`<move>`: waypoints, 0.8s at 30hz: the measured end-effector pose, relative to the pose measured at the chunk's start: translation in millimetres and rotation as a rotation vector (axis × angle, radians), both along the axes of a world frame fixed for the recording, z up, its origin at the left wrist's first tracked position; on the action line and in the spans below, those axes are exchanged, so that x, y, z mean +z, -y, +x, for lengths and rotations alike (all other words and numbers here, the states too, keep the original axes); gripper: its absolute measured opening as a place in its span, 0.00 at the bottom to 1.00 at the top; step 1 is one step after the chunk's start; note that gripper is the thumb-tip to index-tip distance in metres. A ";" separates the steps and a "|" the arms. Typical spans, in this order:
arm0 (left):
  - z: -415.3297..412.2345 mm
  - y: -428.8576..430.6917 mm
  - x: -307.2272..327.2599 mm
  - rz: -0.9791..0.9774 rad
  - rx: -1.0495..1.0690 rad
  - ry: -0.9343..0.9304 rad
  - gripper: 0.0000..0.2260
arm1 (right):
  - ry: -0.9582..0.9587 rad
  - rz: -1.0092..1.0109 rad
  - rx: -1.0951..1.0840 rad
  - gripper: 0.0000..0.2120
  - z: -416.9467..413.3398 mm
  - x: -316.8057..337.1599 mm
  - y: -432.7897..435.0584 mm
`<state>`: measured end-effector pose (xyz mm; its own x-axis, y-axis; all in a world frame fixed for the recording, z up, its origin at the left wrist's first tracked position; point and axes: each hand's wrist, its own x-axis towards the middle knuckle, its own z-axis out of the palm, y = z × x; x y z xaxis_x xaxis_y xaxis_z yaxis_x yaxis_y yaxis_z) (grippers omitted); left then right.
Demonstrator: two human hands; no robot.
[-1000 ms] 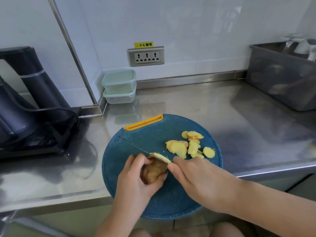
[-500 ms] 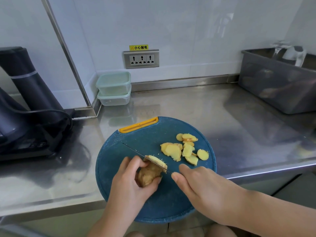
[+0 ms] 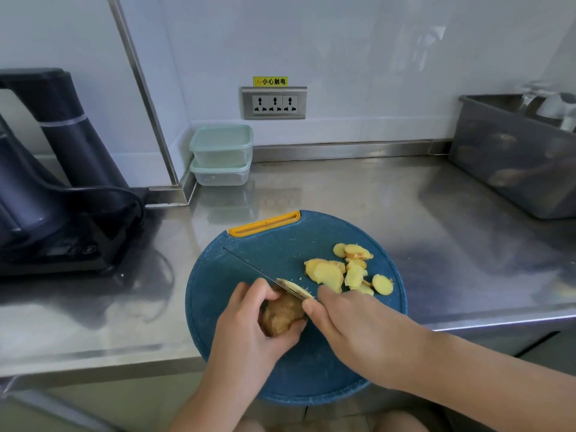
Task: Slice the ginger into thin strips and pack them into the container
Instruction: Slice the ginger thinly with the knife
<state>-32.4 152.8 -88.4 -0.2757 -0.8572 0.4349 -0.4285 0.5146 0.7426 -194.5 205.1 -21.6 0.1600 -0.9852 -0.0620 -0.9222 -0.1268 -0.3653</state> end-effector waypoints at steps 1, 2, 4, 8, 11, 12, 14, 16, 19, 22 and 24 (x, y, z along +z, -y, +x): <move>0.8 -0.1 0.4 0.001 0.002 0.005 0.18 | -0.010 0.004 -0.007 0.21 -1.1 0.5 -4.3; 1.3 -0.2 0.7 0.005 0.005 0.013 0.18 | -0.020 0.020 -0.019 0.21 -3.9 1.3 -9.3; 1.4 -1.0 0.8 0.011 0.009 0.024 0.18 | -0.037 0.069 -0.042 0.22 -11.3 3.1 -19.6; -0.7 -4.1 0.5 0.002 0.005 0.025 0.18 | -0.056 0.092 -0.061 0.22 -16.1 2.2 -27.5; -1.4 -3.9 -1.5 -0.019 0.004 0.031 0.18 | -0.050 0.100 -0.061 0.21 -13.2 3.6 -24.8; -1.6 -3.9 -2.1 -0.023 0.004 0.032 0.18 | -0.051 0.096 -0.059 0.22 -11.6 3.8 -22.9; -2.0 -3.9 -2.2 -0.019 0.001 0.022 0.18 | -0.064 0.058 -0.051 0.21 -7.1 2.0 -14.4; -3.0 -3.8 -1.3 -0.007 0.003 0.011 0.17 | -0.080 0.018 -0.036 0.20 -1.3 -0.9 -1.2; -3.3 -2.8 0.6 0.012 0.015 0.001 0.17 | -0.097 0.022 -0.025 0.21 4.2 0.0 13.6; -2.6 -2.7 2.6 0.026 0.018 0.009 0.17 | -0.100 0.032 -0.020 0.20 5.9 1.4 13.3; -1.5 -2.8 3.2 0.045 0.014 0.002 0.18 | -0.103 0.038 -0.037 0.20 3.7 1.2 6.2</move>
